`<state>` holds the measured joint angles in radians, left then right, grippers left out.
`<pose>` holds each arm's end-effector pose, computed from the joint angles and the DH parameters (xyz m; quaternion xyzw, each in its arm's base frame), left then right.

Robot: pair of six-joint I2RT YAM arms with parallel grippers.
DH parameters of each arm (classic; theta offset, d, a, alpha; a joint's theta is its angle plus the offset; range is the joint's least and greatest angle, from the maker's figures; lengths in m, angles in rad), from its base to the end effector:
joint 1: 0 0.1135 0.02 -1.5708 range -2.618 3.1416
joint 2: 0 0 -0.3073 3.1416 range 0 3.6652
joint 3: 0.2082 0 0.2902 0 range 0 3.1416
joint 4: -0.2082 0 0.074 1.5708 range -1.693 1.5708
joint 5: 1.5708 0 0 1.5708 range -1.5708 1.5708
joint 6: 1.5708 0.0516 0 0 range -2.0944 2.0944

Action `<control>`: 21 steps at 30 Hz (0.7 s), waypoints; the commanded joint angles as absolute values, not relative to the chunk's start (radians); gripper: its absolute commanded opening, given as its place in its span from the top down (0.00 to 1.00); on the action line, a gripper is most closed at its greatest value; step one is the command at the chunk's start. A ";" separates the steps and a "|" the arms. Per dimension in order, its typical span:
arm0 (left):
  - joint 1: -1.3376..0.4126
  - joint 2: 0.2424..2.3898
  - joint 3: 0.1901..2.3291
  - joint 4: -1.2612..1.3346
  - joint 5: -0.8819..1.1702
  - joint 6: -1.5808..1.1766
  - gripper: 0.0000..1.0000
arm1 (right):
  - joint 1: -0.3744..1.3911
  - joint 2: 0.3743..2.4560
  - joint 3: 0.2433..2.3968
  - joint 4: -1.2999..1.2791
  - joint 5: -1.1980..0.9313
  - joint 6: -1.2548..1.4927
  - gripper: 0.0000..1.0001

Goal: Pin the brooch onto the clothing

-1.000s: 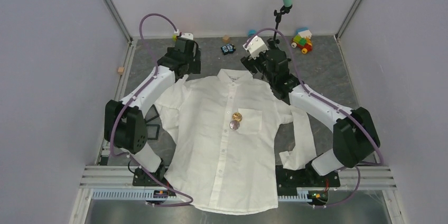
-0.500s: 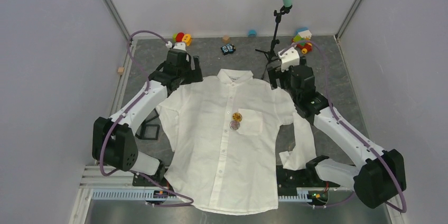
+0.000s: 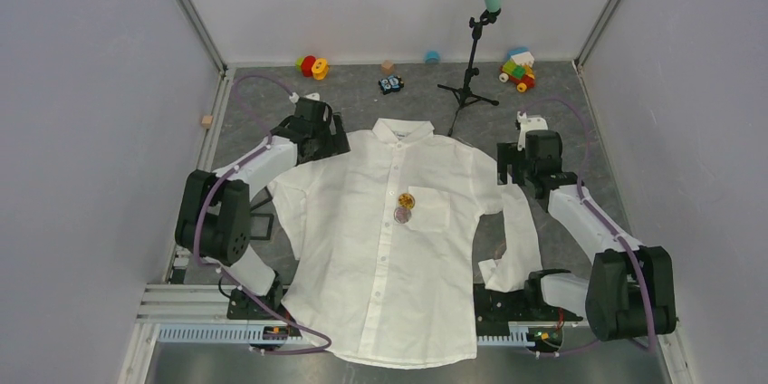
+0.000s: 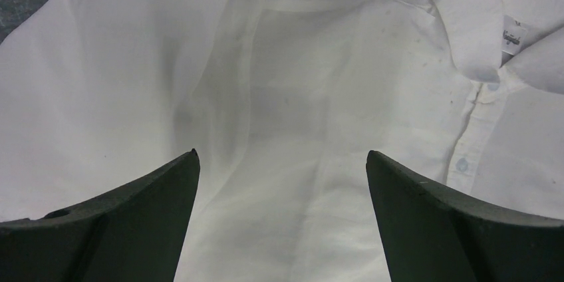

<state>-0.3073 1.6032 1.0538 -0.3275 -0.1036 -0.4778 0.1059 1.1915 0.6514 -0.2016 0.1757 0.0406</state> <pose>0.3672 -0.1109 0.2272 -0.0975 0.9342 -0.0849 0.3324 0.2720 0.0198 0.2201 0.0056 0.9124 -0.0507 0.4060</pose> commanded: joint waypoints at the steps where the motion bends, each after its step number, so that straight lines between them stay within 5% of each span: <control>1: -0.292 1.643 1.044 -0.268 -0.144 -0.515 0.00 | 0.094 1.198 0.627 -0.142 0.063 0.058 0.06; 7: -0.276 1.654 1.006 -0.235 -0.161 -0.534 0.00 | 0.084 1.243 0.617 -0.120 0.053 0.066 0.19; 9: -0.265 1.668 0.999 -0.227 -0.160 -0.541 0.00 | 0.076 1.262 0.617 -0.111 0.058 0.069 0.33; 15: -0.225 1.730 1.011 -0.195 -0.137 -0.554 0.00 | 0.055 1.350 0.655 -0.080 0.086 0.082 1.00; 21: -0.193 1.832 1.090 -0.199 -0.114 -0.564 0.00 | 0.039 1.483 0.752 -0.055 0.150 0.076 1.00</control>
